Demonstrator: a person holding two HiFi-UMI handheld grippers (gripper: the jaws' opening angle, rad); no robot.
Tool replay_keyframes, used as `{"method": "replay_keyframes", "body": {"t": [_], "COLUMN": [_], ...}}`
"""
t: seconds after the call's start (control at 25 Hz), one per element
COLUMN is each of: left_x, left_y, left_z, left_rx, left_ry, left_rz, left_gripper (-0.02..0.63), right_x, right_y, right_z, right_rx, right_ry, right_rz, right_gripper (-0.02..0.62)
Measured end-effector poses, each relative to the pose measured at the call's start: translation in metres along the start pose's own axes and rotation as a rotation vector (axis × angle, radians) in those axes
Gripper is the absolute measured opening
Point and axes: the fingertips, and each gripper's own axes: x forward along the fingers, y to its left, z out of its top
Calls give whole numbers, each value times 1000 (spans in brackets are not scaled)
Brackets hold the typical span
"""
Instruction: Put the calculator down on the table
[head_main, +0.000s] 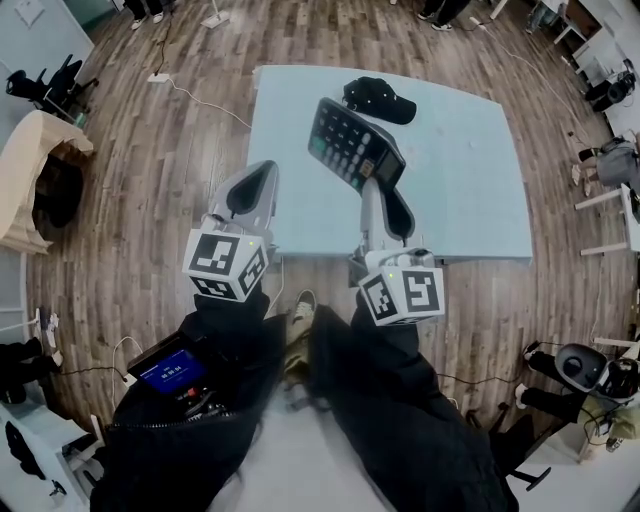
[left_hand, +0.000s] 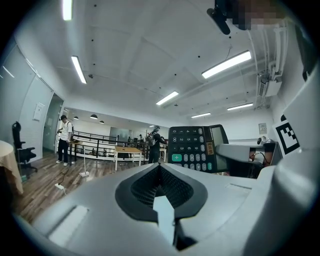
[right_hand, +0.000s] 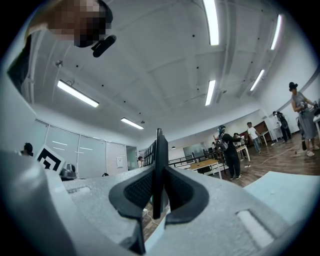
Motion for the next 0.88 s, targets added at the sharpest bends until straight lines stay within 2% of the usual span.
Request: {"method": "replay_keyframes", "body": {"t": [0.4,0.68,0.88], "left_x": [18,33,36], "left_y": [18,30,48], "left_z": [-14,-9,-26], "left_rx": [-12,-23,-36], "left_ry": [43,47,90], "left_rz": [-1,-22,0], "left_gripper": [-3,-3,-3], "right_x": [22,42,54], "right_y": [-5,-5,-3], "right_z": [-23,-19,-42], "right_rx": [31,7,32], "right_ry": [45,61,109], "right_rz": [-4,-15,-9], "right_gripper": [49,48,48]}}
